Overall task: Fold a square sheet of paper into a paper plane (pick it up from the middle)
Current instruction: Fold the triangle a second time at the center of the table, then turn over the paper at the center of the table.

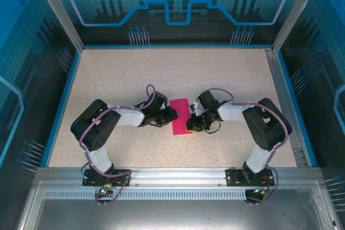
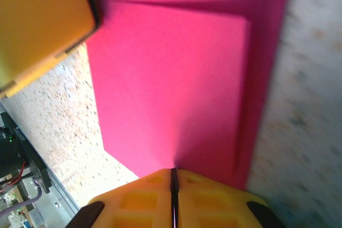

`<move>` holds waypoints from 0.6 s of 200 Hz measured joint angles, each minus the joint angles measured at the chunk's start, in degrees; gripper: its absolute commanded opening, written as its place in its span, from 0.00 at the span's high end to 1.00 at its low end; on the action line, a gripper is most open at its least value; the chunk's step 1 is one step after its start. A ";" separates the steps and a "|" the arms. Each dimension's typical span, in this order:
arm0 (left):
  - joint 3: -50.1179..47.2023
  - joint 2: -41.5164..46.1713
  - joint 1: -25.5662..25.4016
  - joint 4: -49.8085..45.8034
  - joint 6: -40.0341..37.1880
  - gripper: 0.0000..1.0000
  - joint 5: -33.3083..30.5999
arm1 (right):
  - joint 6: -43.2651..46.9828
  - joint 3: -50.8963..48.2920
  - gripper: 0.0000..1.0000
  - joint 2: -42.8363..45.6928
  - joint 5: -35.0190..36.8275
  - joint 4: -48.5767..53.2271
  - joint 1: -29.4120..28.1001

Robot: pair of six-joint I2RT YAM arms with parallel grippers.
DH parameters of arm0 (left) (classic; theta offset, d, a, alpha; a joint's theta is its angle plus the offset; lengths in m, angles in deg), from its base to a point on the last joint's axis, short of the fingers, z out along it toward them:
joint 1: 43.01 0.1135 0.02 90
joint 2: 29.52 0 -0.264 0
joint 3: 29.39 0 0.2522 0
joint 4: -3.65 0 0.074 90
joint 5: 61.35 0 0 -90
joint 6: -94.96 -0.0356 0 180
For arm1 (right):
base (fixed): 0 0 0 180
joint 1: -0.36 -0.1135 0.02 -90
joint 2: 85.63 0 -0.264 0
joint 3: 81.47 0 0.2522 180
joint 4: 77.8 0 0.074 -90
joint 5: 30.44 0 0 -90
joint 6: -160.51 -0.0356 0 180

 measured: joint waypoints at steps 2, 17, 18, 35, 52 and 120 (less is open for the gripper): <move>0.00 0.00 0.00 0.00 0.00 0.79 0.00 | 0.04 -0.17 0.90 0.11 -0.02 0.02 0.11; 0.00 0.00 0.00 0.00 0.00 0.79 -0.02 | 0.87 -2.21 0.89 1.81 -0.46 0.33 1.44; 0.00 0.00 0.02 0.00 0.00 0.79 -0.02 | 0.92 -2.32 0.89 1.90 -0.46 0.35 1.51; 0.00 0.00 0.02 0.02 0.00 0.78 0.00 | 1.49 -4.79 0.86 3.93 -1.27 0.63 3.45; 0.07 0.00 0.00 0.02 -0.02 0.77 0.04 | 1.90 -6.32 0.82 5.90 -1.49 1.42 4.98; 1.29 0.00 -0.26 -2.36 -1.20 0.77 0.02 | 1.66 0.07 0.66 4.92 0.85 1.29 5.62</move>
